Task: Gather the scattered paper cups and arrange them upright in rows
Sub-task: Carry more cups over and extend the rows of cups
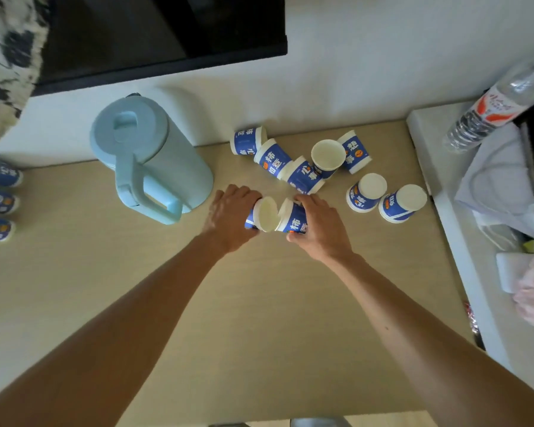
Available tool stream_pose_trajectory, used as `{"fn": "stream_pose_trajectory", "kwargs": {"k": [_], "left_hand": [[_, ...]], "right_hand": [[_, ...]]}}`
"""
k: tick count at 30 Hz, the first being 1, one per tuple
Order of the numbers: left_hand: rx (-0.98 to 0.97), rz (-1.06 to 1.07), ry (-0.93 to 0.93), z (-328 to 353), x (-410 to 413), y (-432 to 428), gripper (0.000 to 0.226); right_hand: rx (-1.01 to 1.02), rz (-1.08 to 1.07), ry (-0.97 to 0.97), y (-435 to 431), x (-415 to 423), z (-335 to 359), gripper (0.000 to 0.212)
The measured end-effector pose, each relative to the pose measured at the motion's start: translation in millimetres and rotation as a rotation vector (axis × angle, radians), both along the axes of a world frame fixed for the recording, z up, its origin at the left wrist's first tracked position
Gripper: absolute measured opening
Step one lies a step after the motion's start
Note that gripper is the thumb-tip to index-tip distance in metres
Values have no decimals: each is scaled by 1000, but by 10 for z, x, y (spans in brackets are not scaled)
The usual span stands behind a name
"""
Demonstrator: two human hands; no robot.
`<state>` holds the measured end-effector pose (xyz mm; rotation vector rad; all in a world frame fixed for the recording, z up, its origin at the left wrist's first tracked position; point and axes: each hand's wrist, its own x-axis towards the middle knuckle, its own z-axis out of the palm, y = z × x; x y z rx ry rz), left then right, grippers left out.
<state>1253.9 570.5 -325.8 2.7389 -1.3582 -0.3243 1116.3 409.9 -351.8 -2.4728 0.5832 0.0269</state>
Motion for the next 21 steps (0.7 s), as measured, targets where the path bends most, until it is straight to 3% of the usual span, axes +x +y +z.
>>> {"fn": "stream_pose_trajectory", "kwargs": {"k": [5, 9, 14, 21], "left_hand": [[-483, 531, 256, 355, -405, 417, 57], [-688, 813, 342, 686, -762, 847, 51], [-831, 989, 368, 1100, -1122, 1437, 54], [-1048, 1098, 268, 1521, -1546, 2424, 46]], "right_hand": [[329, -149, -232, 195, -160, 265, 67], [505, -182, -324, 545, -217, 498, 68], [628, -224, -386, 1162, -214, 861, 65], [715, -68, -410, 2188, -233, 1308, 62]]}}
